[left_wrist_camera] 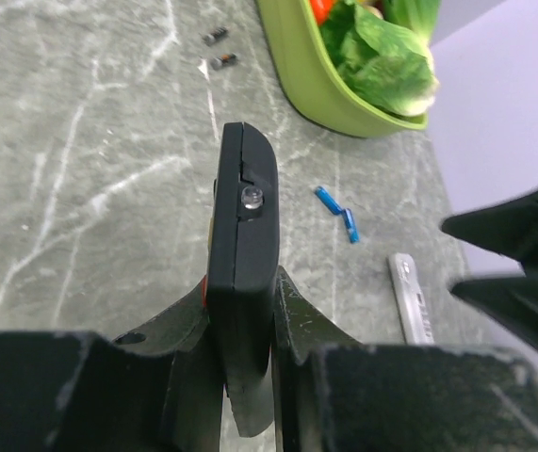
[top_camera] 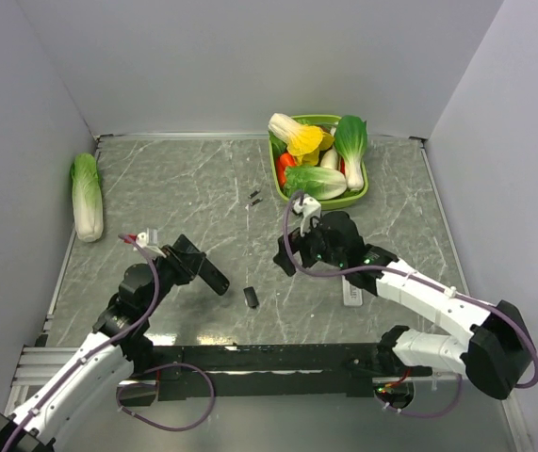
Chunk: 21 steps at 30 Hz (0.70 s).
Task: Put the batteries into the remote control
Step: Pick up the battery from the center of the board.
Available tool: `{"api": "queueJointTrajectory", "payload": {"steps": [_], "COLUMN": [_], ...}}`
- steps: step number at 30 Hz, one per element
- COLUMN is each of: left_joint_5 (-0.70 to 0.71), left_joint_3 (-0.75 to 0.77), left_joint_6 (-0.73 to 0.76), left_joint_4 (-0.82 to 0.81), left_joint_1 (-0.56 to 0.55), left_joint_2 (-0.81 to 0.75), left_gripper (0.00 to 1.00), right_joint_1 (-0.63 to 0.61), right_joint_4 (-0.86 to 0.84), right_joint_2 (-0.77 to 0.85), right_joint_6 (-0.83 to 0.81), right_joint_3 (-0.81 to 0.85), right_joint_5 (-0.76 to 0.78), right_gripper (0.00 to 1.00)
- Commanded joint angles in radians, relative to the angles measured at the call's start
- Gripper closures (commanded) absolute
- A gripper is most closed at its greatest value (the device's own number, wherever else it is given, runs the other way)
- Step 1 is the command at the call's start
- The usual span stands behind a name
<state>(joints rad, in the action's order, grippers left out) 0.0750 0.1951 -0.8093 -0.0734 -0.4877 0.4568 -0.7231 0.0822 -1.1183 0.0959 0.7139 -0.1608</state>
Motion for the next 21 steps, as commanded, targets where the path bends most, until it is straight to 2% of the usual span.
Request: {"api": "queueJointTrajectory", "payload": {"steps": [1, 3, 7, 9, 16, 18, 21], "left_joint_5": [-0.066, -0.087, -0.144, -0.178, -0.305, -0.328, -0.346], "left_joint_3": [-0.052, -0.083, -0.128, -0.147, -0.172, -0.169, -0.161], "left_joint_6": [-0.057, -0.056, -0.044, -0.033, 0.013, 0.022, 0.032], "left_joint_4": [-0.111, -0.138, -0.192, -0.232, -0.338, -0.345, -0.348], "left_joint_1": [0.003, 0.003, 0.003, 0.003, 0.003, 0.003, 0.003], "left_joint_2": [-0.075, -0.101, -0.119, -0.115, -0.079, -0.069, -0.061], "left_gripper": [0.99, 0.99, 0.99, 0.99, 0.99, 0.99, 0.99], "right_joint_1": [0.071, 0.135, 0.203, 0.224, 0.246, 0.246, 0.249], "right_joint_4": [0.088, 0.111, 0.169, 0.217, 0.291, 0.298, 0.318], "right_joint_2": [-0.04, -0.072, -0.112, -0.17, -0.354, -0.383, -0.463], "right_joint_6": [0.117, 0.168, 0.205, 0.194, 0.189, 0.194, 0.2], "right_joint_3": [0.051, 0.065, 0.079, 0.123, 0.226, 0.257, 0.3], "right_joint_5": [0.093, 0.092, 0.121, 0.152, 0.173, 0.182, 0.19], "right_gripper": [0.12, 0.18, 0.19, 0.26, 0.49, 0.53, 0.54]}}
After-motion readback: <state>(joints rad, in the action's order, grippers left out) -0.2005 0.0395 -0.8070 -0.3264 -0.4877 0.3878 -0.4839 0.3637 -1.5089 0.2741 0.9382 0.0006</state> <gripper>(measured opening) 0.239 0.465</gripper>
